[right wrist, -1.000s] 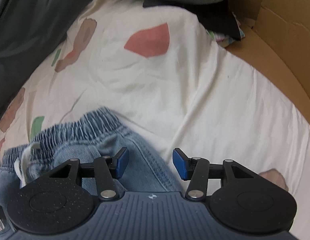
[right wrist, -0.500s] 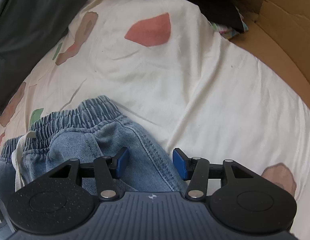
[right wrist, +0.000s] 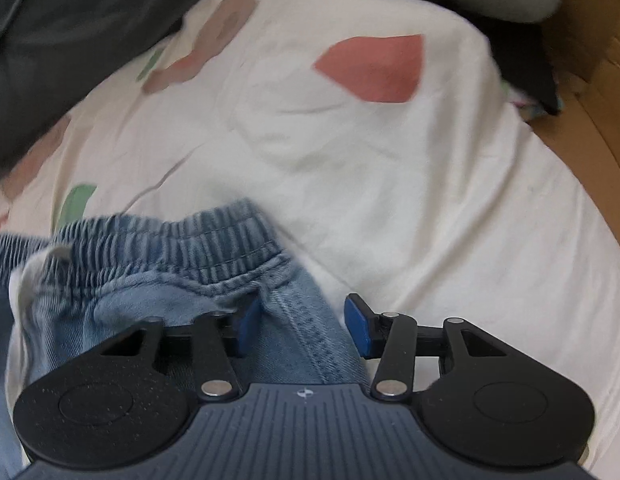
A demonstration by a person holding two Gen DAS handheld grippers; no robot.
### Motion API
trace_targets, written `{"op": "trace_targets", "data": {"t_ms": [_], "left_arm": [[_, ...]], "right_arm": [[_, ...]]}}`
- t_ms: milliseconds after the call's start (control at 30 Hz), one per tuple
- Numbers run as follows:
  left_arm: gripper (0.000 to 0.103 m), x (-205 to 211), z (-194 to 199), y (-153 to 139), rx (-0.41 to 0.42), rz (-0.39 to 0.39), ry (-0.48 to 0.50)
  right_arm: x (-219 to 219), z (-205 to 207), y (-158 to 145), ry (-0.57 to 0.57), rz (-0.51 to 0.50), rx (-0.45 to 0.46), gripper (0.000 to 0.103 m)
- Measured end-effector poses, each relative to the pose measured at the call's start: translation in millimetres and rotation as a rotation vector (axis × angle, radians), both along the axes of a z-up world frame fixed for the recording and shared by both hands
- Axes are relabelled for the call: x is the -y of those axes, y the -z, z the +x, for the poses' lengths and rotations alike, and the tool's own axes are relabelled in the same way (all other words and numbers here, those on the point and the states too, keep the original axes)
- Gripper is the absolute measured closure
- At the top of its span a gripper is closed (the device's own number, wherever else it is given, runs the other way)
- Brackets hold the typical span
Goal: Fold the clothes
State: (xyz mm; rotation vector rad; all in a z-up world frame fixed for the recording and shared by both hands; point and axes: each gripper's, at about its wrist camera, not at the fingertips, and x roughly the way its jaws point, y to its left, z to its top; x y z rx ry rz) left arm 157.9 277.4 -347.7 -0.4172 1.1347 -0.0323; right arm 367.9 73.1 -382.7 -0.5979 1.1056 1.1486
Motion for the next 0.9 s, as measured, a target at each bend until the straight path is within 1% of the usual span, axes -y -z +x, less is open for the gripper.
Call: {"op": "trace_targets", "data": {"t_ms": [33, 133, 200, 267, 467, 533, 667, 900], "left_arm": [[0.089, -1, -1, -5, 0.013, 0.017, 0.004], [0.091, -5, 0, -21, 0.044, 0.071, 0.008], [0.091, -9, 2, -27, 0.034, 0.088, 0.009], [0.092, -9, 5, -34, 0.038, 0.118, 0.016], [0.092, -12, 14, -64, 0.089, 0.235, 0.017], [0.092, -16, 16, -72, 0.100, 0.268, 0.005], [0.092, -31, 17, -87, 0.120, 0.309, -0.027], [0.093, -65, 20, -113, 0.148, 0.377, -0.100]], "right_arm": [[-1, -3, 0, -0.017, -0.009, 0.009, 0.092], [-3, -10, -6, -0.059, -0.019, 0.041, 0.098], [-3, -14, -14, -0.078, -0.013, 0.068, 0.099], [-3, -13, -29, -0.083, 0.014, 0.103, 0.100], [-21, -14, -80, -0.104, 0.107, 0.194, 0.101], [-32, -15, -93, -0.112, 0.130, 0.217, 0.101], [-57, -18, -116, -0.104, 0.182, 0.261, 0.101], [-112, -30, -143, -0.102, 0.240, 0.305, 0.102]]}}
